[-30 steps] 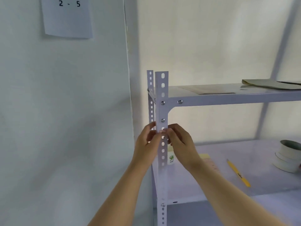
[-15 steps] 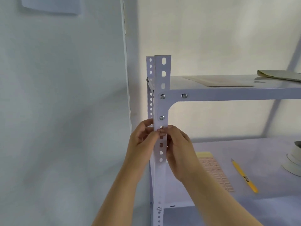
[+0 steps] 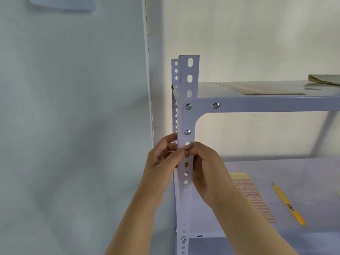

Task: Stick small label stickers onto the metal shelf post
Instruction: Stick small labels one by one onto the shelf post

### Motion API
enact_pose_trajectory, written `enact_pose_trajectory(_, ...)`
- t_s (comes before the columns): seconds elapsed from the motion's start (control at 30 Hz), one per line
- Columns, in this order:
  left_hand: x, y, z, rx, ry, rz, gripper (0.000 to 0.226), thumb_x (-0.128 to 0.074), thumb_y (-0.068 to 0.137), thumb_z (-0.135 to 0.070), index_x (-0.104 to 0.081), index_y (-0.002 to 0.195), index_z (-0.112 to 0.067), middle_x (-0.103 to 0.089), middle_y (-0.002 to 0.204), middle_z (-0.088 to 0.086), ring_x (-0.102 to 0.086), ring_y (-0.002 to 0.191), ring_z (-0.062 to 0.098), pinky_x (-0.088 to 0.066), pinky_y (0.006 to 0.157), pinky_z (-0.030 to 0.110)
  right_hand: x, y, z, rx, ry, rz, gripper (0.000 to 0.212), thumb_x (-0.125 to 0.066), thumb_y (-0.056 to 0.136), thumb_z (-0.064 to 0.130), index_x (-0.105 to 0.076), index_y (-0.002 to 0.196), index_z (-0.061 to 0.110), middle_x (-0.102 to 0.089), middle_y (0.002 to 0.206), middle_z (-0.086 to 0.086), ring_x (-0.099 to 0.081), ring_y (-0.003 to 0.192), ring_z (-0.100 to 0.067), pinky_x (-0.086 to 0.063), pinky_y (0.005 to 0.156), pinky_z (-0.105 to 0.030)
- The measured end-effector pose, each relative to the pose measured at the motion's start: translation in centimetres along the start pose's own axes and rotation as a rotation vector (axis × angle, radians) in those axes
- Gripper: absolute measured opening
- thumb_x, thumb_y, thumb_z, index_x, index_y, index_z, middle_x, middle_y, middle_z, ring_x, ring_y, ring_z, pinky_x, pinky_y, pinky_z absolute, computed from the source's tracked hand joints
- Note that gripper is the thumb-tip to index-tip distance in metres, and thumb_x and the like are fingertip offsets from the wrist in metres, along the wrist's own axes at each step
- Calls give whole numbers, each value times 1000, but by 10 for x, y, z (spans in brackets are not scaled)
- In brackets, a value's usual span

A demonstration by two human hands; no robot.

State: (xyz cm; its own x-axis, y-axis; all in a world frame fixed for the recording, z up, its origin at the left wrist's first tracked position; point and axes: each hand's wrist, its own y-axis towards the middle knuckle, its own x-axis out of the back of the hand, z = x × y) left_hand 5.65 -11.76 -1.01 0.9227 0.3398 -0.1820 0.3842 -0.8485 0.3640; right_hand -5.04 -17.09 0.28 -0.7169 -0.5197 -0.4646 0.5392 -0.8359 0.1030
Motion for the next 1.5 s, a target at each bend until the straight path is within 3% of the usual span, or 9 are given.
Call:
enact_pose_trajectory(0.13, 2, 1, 2, -2, 10, -3, 41, -64, 87, -22, -68, 128, -22, -71, 117, 23, -68, 108, 38, -57, 87, 37, -1, -5, 4, -17, 34, 73, 32, -40, 91, 11, -71, 82, 10, -67, 95, -22, -59, 91, -33, -45, 79, -42)
enact_pose_trajectory(0.3, 3, 1, 4, -1, 6, 1, 40, -65, 87, -22, -68, 127, -22, -71, 117, 24, -69, 107, 38, -56, 89, 40, 0, -4, 1, 14, 16, 60, 33, -42, 93, 13, -75, 85, 11, -69, 98, -22, -61, 91, -33, -45, 81, -44)
enact_pose_trajectory(0.47, 3, 1, 5, -5, 8, 5, 40, -65, 88, -22, -68, 127, -22, -72, 116, 22, -68, 107, 40, -56, 89, 42, -2, -2, -1, 44, -29, 13, 32, -49, 88, 16, -70, 104, -3, -66, 113, -35, -63, 96, -37, -47, 83, -46)
enact_pose_trajectory(0.53, 3, 2, 5, -5, 7, 7, 41, -64, 87, -22, -68, 127, -21, -73, 115, 20, -67, 107, 40, -56, 89, 43, -3, -2, -1, 50, -25, -1, 32, -51, 85, 16, -70, 102, -4, -65, 115, -35, -64, 97, -39, -48, 84, -46)
enact_pose_trajectory(0.8, 5, 3, 7, -4, -14, 12, 42, -65, 86, -21, -67, 128, -20, -72, 117, 23, -68, 108, 40, -56, 91, 45, -2, -5, 1, 51, 16, 55, 31, -45, 91, 7, -73, 79, 8, -70, 99, -27, -64, 91, -36, -48, 83, -46)
enact_pose_trajectory(0.9, 5, 3, 8, -6, -24, 15, 42, -65, 87, -21, -67, 128, -19, -71, 117, 24, -68, 108, 40, -56, 89, 43, -3, -2, 0, 56, 7, 42, 18, -50, 87, 7, -68, 86, 3, -67, 97, -25, -61, 90, -36, -49, 77, -42)
enact_pose_trajectory(1.0, 6, 3, 8, -5, -29, 19, 42, -65, 87, -21, -67, 128, -19, -71, 117, 23, -68, 108, 40, -56, 88, 40, -2, 1, -1, 55, 17, 31, 23, -52, 77, 11, -65, 94, 2, -64, 99, -27, -60, 90, -37, -51, 73, -40)
enact_pose_trajectory(1.17, 7, 5, 9, -4, -19, 13, 42, -66, 86, -21, -68, 128, -21, -69, 116, 26, -66, 109, 42, -55, 92, 49, -5, -3, 2, 59, 11, 90, 19, -50, 83, 9, -65, 93, 4, -64, 96, -24, -59, 88, -35, -53, 69, -36)
enact_pose_trajectory(1.5, 7, 5, 9, -4, -32, 21, 42, -64, 87, -19, -67, 128, -20, -71, 116, 23, -68, 108, 40, -57, 87, 36, -9, -7, 7, 56, 28, 100, 34, -43, 93, 7, -74, 79, 11, -67, 94, -23, -61, 88, -35, -51, 75, -41)
